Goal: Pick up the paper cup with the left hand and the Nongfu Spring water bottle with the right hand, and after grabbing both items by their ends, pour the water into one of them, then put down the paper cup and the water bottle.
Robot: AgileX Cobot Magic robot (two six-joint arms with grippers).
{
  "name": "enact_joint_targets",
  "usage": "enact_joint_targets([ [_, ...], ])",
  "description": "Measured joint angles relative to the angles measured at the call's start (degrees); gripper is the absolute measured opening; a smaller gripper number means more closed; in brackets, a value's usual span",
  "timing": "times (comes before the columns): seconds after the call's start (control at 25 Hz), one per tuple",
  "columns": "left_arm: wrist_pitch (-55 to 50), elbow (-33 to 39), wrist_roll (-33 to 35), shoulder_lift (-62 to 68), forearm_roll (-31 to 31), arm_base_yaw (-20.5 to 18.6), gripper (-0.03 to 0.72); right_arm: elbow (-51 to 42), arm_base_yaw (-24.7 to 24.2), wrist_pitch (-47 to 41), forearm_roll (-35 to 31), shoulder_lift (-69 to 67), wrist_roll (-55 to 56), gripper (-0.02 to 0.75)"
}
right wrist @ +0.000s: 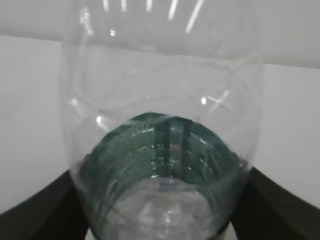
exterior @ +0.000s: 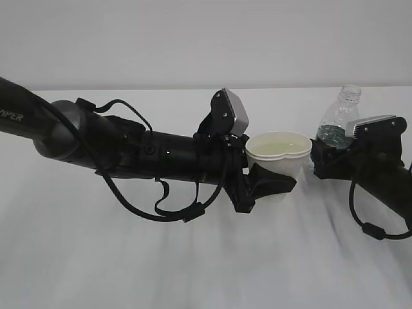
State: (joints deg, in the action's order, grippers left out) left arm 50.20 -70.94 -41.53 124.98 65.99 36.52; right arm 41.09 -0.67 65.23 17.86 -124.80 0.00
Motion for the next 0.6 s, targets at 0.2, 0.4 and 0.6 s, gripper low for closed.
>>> enact_joint_targets([
  [0.2, 0.00, 0.00, 0.00, 0.00, 0.02, 0.00, 0.379, -1.82, 0.00, 0.13, 0.02, 0.35, 0.00, 0.589],
  [0.4, 0.00, 0.00, 0.00, 0.00, 0.02, 0.00, 0.379, -4.86, 0.00, 0.13, -0.24, 4.49, 0.00, 0.589],
  [0.6, 0.00, 0.00, 0.04, 0.00, -0.67, 0.00, 0.379, -9.03, 0.00, 0.13, -0.64, 9.60, 0.00, 0.589],
])
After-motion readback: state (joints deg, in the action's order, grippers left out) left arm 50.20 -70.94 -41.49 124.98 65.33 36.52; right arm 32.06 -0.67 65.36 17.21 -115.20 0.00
